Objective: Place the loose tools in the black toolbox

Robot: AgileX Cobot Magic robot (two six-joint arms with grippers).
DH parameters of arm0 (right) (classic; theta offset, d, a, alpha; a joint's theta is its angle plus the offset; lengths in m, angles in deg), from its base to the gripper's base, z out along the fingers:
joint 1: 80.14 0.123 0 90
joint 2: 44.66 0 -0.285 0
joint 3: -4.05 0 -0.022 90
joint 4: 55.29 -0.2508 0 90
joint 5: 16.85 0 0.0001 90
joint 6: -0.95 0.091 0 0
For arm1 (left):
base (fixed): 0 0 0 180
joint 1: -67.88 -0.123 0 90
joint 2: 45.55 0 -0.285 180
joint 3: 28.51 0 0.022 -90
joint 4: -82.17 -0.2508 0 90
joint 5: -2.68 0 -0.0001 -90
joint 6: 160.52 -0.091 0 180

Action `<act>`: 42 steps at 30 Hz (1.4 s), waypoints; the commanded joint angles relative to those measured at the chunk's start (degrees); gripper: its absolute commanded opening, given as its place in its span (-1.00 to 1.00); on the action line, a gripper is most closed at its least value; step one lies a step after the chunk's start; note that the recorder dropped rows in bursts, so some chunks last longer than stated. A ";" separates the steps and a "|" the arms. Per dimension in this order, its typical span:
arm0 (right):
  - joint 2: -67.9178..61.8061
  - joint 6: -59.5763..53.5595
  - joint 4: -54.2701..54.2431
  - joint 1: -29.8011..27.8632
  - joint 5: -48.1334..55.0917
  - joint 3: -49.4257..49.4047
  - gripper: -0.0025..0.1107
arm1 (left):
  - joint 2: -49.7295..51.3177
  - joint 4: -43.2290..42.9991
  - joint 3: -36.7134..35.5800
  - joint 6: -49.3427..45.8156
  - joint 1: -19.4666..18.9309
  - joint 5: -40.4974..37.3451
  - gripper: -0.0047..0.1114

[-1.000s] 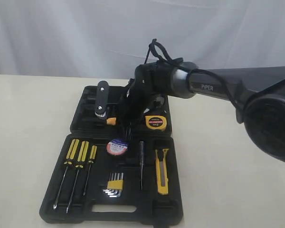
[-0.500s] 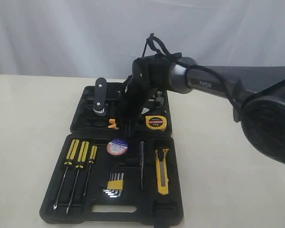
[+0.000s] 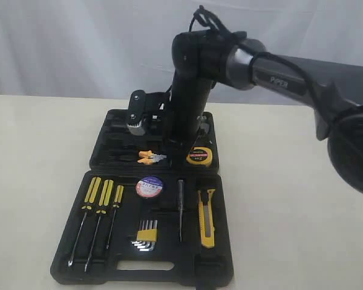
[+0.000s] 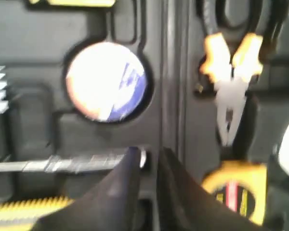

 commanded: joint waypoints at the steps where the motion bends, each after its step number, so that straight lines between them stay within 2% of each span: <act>1: 3.70 2.16 0.23 -3.09 2.46 0.51 -0.77 | -0.07 0.58 -0.15 0.24 0.27 0.45 -0.92; 6: 10.98 3.13 0.91 -6.53 2.46 -2.24 -0.77 | -0.07 0.58 -0.15 0.24 0.27 0.45 -0.92; 10: 18.42 3.13 2.66 -8.09 2.46 -8.00 -0.77 | -0.07 0.58 -0.15 0.24 0.27 0.45 -0.92; 17: 32.73 3.13 1.75 -8.12 2.46 -18.67 -0.77 | -0.07 0.58 -0.15 0.24 0.27 0.45 -0.92; 22: 38.85 3.13 -2.15 -7.47 2.46 -20.16 -0.77 | -0.07 0.58 -0.15 0.24 0.27 0.45 -0.92; 27: 41.05 3.13 -4.55 -7.47 2.46 -20.16 -0.77 | -0.07 0.58 -0.15 0.24 0.27 0.45 -0.92; 34: 39.68 7.92 -13.93 -7.47 2.46 -20.16 -0.77 | -0.07 0.58 -0.15 0.24 0.27 0.45 -0.92; 42: 37.19 8.12 -24.37 -7.47 2.46 -20.16 -0.77 | -0.07 0.58 -0.15 0.24 0.27 0.45 -0.92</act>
